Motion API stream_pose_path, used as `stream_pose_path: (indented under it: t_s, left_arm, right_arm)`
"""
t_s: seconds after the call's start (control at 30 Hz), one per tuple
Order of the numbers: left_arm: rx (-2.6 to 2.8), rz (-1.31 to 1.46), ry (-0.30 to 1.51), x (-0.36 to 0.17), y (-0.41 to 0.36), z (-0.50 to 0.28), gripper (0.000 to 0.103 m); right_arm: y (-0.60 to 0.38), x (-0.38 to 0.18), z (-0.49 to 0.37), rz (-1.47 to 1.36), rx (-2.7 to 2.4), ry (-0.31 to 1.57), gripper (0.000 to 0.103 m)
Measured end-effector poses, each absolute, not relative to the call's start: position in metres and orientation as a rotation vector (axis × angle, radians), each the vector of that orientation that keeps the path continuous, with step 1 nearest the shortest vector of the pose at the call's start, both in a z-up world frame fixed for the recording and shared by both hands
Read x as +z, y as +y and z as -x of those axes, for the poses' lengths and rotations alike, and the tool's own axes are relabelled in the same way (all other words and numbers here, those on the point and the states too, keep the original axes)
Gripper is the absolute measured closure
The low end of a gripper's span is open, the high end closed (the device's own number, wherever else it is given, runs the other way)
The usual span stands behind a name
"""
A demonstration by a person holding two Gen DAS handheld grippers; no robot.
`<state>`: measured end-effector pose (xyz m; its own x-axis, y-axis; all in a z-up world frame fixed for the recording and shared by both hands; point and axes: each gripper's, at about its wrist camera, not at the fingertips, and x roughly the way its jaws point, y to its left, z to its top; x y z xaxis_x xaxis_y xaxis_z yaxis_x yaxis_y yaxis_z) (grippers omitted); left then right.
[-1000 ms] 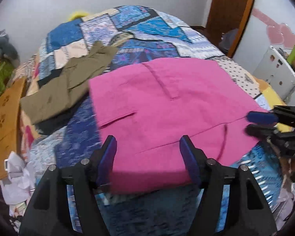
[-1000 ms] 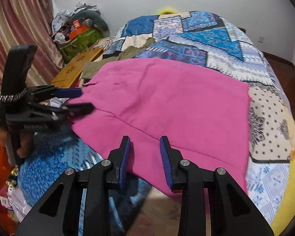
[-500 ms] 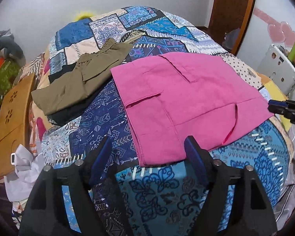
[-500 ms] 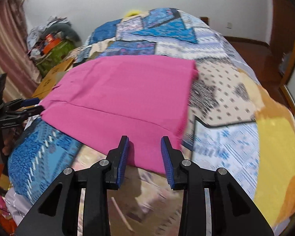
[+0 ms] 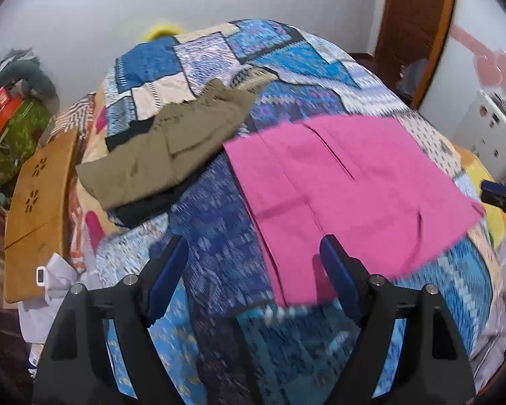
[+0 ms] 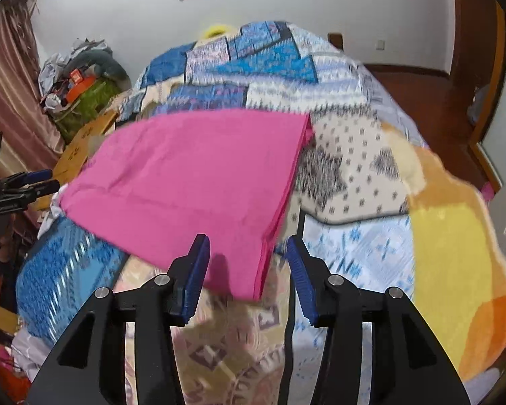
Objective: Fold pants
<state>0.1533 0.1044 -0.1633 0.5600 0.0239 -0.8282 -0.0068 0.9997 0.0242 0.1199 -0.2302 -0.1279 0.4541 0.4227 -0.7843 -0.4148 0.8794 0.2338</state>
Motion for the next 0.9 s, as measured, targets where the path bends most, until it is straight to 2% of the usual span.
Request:
stream_pose_path:
  t_s: [0.1, 0.17, 0.3, 0.67, 0.9]
  left_arm:
    - [0.044, 0.034, 0.971, -0.158, 0.118, -0.18, 0.023]
    - [0.062, 0.082, 0.972, -0.157, 0.129, -0.2, 0.023]
    - [0.076, 0.16, 0.979, -0.16, 0.143, -0.231, 0.023]
    - [0.082, 0.18, 1.054, -0.201, 0.154, -0.291, 0.023]
    - [0.002, 0.227, 1.12, -0.232, 0.147, -0.3, 0.037]
  right_arm:
    - [-0.229, -0.114, -0.132, -0.016, 0.524, 0.914, 0.058]
    - [-0.23, -0.109, -0.142, -0.021, 0.514, 0.887, 0.053]
    - [-0.228, -0.105, -0.165, -0.023, 0.493, 0.866, 0.053]
    - [-0.221, -0.137, -0.246, -0.005, 0.474, 0.912, 0.053]
    - [-0.215, -0.181, -0.299, -0.054, 0.473, 1.01, 0.053]
